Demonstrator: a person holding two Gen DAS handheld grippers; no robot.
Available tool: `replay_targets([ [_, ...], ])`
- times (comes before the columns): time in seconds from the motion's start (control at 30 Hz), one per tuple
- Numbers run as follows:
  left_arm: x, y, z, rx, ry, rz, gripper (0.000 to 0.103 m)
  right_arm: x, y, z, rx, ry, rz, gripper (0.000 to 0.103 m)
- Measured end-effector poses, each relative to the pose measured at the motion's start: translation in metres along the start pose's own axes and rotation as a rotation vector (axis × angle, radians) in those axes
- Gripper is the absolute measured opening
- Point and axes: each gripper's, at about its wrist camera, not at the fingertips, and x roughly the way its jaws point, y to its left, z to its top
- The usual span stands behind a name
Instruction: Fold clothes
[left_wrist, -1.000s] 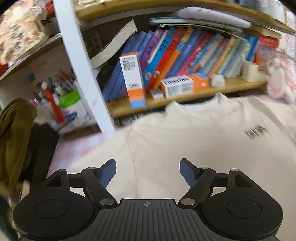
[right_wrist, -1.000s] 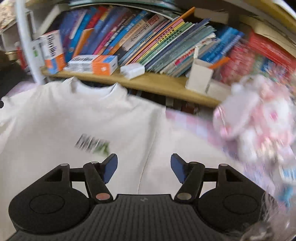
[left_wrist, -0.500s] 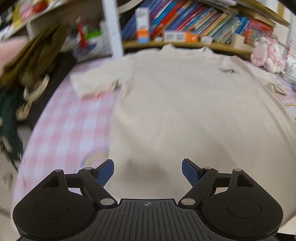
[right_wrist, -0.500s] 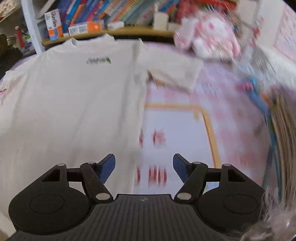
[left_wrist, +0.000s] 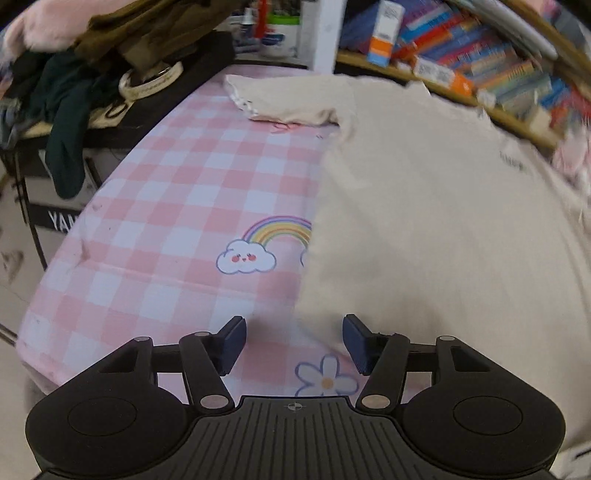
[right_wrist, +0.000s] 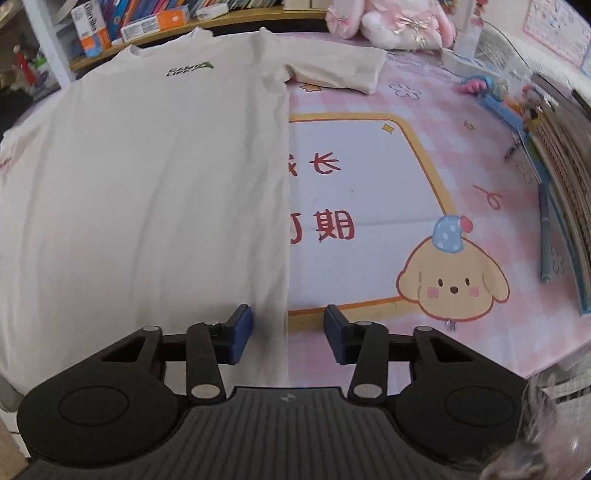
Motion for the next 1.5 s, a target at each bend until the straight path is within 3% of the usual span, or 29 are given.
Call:
replay_targets([
  [0.07,0.003,0.002,0.002,-0.041,0.01,-0.071,0.056,0.0,0.002,0.001,-0.014,0.001,0.008,0.026],
  [0.13,0.006,-0.006,0.009,-0.064,0.006,-0.136,0.012,0.001,0.003,0.003,-0.028,0.003,0.021,0.014],
  [0.17,0.008,-0.014,0.015,-0.065,0.003,-0.169,0.006,0.001,0.005,0.004,-0.035,0.005,0.022,0.013],
  [0.27,0.012,-0.051,0.039,-0.039,-0.033,-0.35,0.0,0.002,0.008,0.005,-0.047,0.004,0.014,0.012],
  [0.37,0.014,-0.094,0.069,0.058,-0.071,-0.462,0.001,0.003,0.007,0.006,-0.039,0.007,0.018,0.012],
  [0.47,-0.003,-0.098,0.084,0.116,-0.143,-0.418,0.009,0.003,0.007,0.006,-0.04,0.014,0.017,0.012],
  [0.53,-0.014,-0.083,0.079,0.175,-0.172,-0.333,0.022,0.002,0.007,0.006,-0.039,0.015,0.018,0.012],
  [0.63,-0.015,-0.043,0.054,0.139,-0.108,-0.183,0.044,0.002,0.006,0.003,-0.03,0.003,0.025,0.012],
  [0.67,-0.013,-0.03,0.045,0.091,-0.073,-0.156,0.048,0.002,0.006,0.003,-0.032,0.002,0.025,0.012],
  [0.73,-0.005,-0.005,0.026,-0.038,0.009,-0.129,0.071,0.002,0.006,0.003,-0.037,0.001,0.025,0.012],
  [0.8,0.001,0.011,0.011,-0.164,0.077,-0.12,0.072,0.002,0.007,0.003,-0.047,0.001,0.022,0.012],
  [0.9,-0.002,0.013,-0.007,-0.23,0.063,-0.09,0.073,0.002,0.007,0.004,-0.061,0.006,0.021,0.012],
  [1.07,-0.007,-0.007,-0.02,-0.213,-0.009,-0.016,0.065,0.003,0.006,0.005,-0.091,0.012,0.038,0.012],
  [1.13,-0.004,-0.014,-0.019,-0.233,-0.02,-0.011,0.016,0.003,0.005,0.006,-0.105,0.015,0.047,0.012],
  [1.2,0.003,-0.018,-0.015,-0.279,-0.002,-0.036,0.001,0.003,0.004,0.006,-0.121,0.015,0.059,0.012],
  [1.33,0.002,-0.04,0.002,-0.311,-0.024,-0.076,0.0,0.003,0.0,0.005,-0.159,0.006,0.091,0.012],
  [1.5,0.01,-0.133,0.052,-0.136,-0.071,-0.207,0.0,0.003,-0.003,0.004,-0.19,0.004,0.117,0.012],
])
